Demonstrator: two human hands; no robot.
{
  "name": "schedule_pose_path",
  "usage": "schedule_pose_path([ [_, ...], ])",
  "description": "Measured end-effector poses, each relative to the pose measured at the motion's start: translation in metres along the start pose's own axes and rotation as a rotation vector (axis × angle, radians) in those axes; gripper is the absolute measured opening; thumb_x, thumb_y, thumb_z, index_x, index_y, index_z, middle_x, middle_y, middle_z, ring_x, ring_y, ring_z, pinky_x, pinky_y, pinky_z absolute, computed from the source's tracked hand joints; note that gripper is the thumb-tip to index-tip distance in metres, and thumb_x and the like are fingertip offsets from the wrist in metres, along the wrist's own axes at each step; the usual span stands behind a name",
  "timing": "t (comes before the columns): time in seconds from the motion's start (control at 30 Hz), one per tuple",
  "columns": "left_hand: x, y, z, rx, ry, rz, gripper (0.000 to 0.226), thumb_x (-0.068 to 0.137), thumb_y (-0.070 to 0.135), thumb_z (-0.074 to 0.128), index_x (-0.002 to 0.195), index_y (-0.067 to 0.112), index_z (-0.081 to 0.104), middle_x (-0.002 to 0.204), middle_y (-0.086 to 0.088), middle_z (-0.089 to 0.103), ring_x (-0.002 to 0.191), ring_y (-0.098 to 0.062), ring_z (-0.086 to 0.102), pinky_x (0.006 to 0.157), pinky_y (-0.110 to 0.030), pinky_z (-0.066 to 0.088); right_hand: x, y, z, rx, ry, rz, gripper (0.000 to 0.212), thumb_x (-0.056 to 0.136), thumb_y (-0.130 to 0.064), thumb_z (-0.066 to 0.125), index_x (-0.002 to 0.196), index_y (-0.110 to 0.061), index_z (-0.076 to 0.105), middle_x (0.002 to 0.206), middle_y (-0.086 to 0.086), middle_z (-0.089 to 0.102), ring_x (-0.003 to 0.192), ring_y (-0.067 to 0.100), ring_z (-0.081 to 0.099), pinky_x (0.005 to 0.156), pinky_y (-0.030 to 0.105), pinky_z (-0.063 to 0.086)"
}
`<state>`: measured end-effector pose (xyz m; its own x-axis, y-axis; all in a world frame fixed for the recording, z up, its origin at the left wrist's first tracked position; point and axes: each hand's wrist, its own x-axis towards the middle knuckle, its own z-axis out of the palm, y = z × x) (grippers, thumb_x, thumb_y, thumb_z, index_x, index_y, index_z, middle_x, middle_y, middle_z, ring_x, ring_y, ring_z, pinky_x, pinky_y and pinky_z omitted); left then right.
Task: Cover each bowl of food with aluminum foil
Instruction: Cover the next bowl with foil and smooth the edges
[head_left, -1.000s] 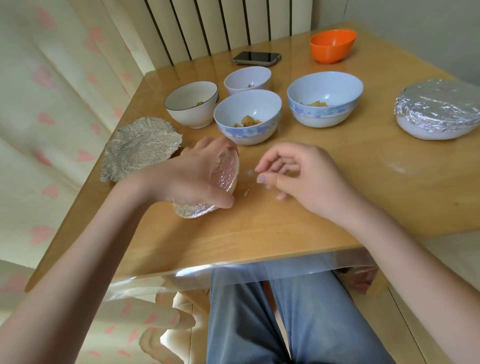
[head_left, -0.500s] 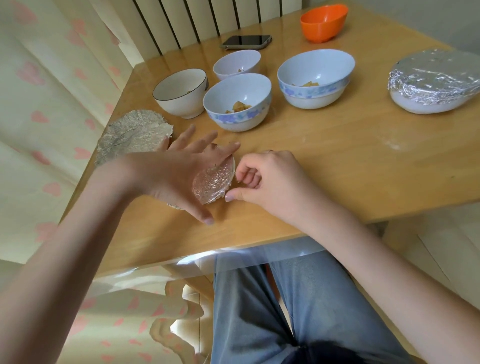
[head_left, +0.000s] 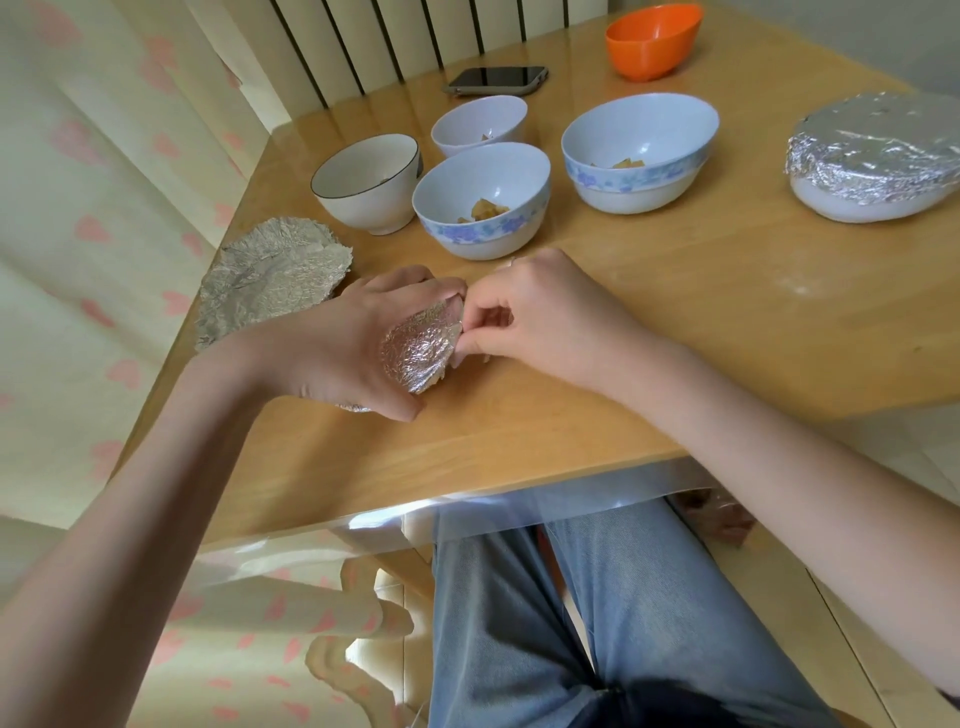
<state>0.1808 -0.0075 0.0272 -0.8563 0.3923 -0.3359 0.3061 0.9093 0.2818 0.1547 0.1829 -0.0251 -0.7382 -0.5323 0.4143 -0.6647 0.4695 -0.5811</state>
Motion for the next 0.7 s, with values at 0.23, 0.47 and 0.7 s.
schedule_pose_path([
  [0.23,-0.001,-0.008,0.000,-0.163,0.055,-0.012,0.087,0.053,0.030,0.071,0.116,0.068,0.025,0.134,0.025,0.031,0.112,0.020,0.034,0.082,0.005,0.030,0.014,0.006,-0.007,-0.425,0.133,-0.354,0.041,0.080,-0.042,0.055,0.053,-0.011,0.057,0.049,0.003,0.053,0.043,0.021,0.054,0.041,0.021,0.031],
  [0.47,0.011,0.007,0.005,-0.043,0.153,-0.264,0.099,0.059,0.056,0.069,0.144,0.048,0.021,0.145,0.005,0.028,0.129,-0.026,0.039,0.104,-0.039,0.037,-0.009,0.010,-0.006,-0.184,-0.053,-0.015,0.021,0.083,-0.040,0.064,0.097,-0.024,0.064,0.080,-0.011,0.059,0.078,0.013,0.055,0.067,0.035,0.049],
  [0.7,0.025,0.022,0.007,0.187,0.040,-0.352,0.124,0.061,0.065,0.077,0.150,0.049,-0.008,0.159,0.000,0.007,0.143,-0.035,0.019,0.109,-0.050,0.030,-0.019,0.011,0.008,-0.026,-0.072,0.108,0.029,0.071,-0.043,0.076,0.089,-0.022,0.069,0.074,-0.014,0.055,0.073,0.011,0.055,0.071,0.040,0.051],
])
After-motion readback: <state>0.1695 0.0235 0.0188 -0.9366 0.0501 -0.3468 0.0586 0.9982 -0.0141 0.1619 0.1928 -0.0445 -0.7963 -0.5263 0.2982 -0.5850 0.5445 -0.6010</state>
